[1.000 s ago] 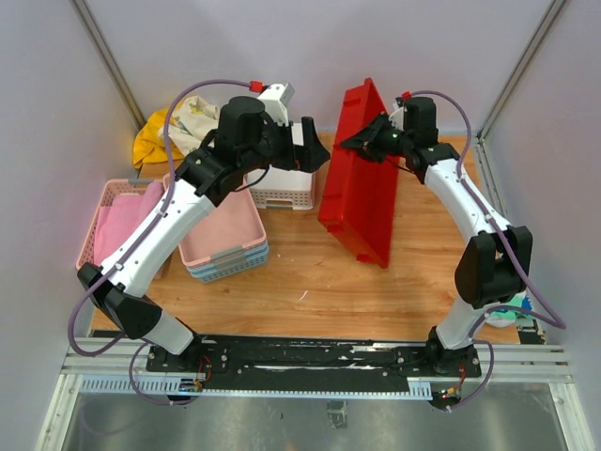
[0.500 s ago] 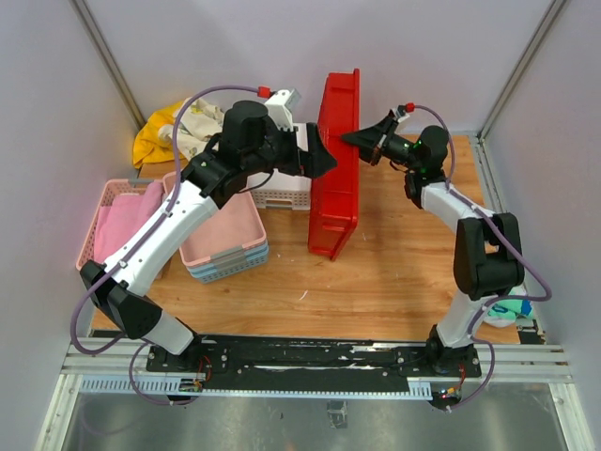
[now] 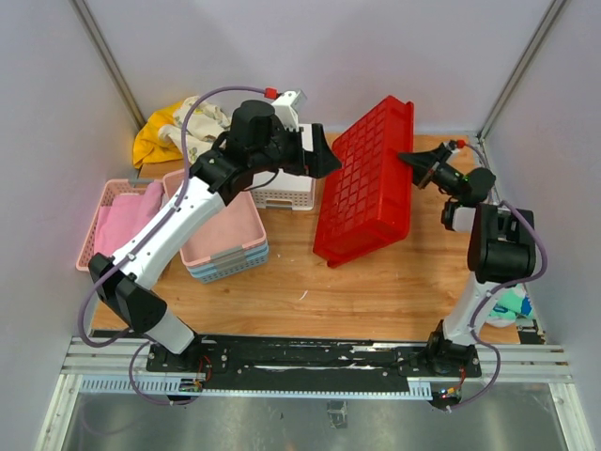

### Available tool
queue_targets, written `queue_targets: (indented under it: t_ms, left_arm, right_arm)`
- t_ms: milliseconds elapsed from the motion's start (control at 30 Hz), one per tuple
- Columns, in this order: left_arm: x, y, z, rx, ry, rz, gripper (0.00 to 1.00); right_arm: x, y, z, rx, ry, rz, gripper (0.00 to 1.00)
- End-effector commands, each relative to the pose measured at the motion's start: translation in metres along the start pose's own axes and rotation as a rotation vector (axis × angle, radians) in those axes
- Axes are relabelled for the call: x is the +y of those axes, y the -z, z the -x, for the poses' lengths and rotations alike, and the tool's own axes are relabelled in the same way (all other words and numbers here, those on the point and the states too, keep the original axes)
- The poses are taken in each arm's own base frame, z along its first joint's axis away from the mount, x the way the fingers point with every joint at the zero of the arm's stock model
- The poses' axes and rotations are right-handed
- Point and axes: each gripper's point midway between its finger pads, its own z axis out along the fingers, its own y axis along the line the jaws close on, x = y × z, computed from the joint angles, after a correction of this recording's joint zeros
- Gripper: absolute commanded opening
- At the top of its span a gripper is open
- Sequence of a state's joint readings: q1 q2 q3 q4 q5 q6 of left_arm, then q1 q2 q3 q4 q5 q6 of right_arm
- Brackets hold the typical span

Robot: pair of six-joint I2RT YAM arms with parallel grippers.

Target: Turn the large container upside down

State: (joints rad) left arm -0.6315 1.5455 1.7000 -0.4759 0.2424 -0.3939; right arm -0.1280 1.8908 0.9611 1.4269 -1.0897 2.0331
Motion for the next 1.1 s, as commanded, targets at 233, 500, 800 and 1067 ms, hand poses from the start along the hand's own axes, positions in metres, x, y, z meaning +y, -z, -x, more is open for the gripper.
queue_targets:
  t_ms: [233, 500, 800, 1067]
  left_arm:
    - [0.004, -0.038, -0.018, 0.063, 0.048, -0.037, 0.99]
    - [0.014, -0.055, -0.041, 0.127, 0.074, -0.038, 0.99]
    - [0.027, -0.062, -0.064, 0.168, 0.092, -0.008, 0.99]
    - [0.036, -0.067, -0.085, 0.201, 0.112, 0.002, 0.99]
  right_arm:
    - [-0.072, 0.135, 0.049, -0.202, 0.0, -0.204, 0.67]
    - [-0.109, 0.169, 0.046, -0.219, 0.08, -0.742, 0.72]
    - [-0.118, 0.184, 0.039, -0.25, 0.141, -0.937, 0.75]
    - [-0.116, 0.223, 0.038, -0.355, 0.224, -1.287, 0.76]
